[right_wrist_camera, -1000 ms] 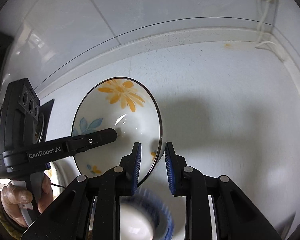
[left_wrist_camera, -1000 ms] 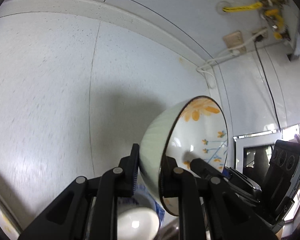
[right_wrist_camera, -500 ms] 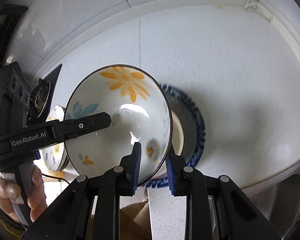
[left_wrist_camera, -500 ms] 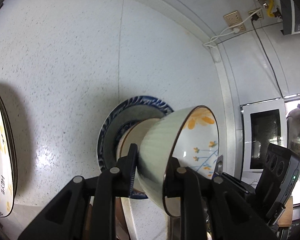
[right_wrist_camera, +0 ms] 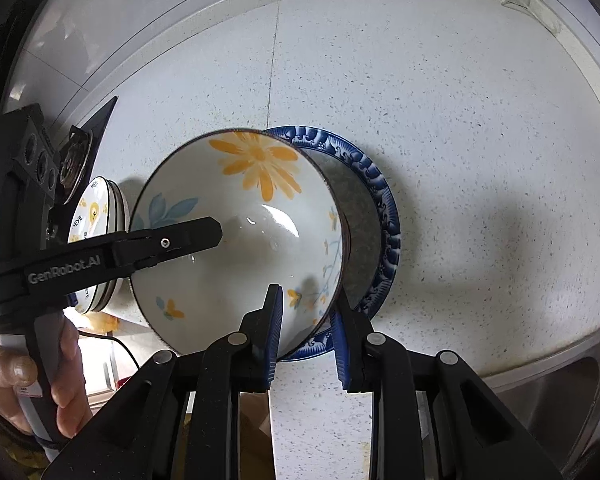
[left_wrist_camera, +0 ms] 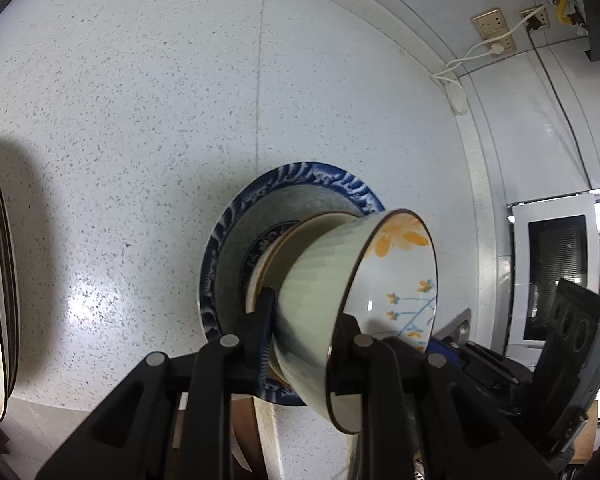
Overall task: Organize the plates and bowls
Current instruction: 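Carry the flower bowl over the brown-rimmed bowl and lower it with both grippers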
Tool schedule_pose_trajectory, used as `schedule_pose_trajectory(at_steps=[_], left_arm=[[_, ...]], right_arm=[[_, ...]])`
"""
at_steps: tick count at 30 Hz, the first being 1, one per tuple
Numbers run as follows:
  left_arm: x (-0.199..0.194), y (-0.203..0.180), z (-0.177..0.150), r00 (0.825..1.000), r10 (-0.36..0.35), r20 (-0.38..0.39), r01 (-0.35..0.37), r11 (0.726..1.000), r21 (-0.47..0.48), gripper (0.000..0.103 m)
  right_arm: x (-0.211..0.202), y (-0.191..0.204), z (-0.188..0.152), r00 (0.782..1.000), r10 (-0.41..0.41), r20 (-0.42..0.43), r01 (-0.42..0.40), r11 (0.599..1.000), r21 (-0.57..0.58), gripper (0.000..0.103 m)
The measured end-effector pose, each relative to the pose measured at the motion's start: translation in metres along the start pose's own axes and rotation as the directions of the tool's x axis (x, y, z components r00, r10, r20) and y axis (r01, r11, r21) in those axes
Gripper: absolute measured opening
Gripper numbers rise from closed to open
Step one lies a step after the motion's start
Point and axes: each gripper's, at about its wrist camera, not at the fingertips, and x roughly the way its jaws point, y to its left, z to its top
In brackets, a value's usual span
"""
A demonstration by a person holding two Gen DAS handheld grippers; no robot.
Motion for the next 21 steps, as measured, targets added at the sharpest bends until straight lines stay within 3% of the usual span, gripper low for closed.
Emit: schedule_pose_trajectory(at_steps=[7, 14, 21], left_arm=[[-0.002, -0.002, -0.002, 0.999, 0.030, 0.015, -0.031, 0.999, 0.035, 0.024], [0.001, -0.016, -0.007, 0.993, 0.110, 0.042, -0.114, 0.986, 0.122, 0.025], [0.003, -0.032, -0.011, 0.991, 0.122, 0.062, -0.132, 0.974, 0.185, 0.050]], right_arm=[[0.002, 0.001, -0.002, 1.000, 0.000, 0.017, 0.000, 1.000, -0.024, 0.021], [-0.003, 0.001, -0.002, 0.999, -0.008, 0.044, 0.010, 0.999, -0.046, 0.021], [-0.010, 0.002, -0.004, 0.997, -0.013, 0.072, 0.018, 0.998, -0.061, 0.021]])
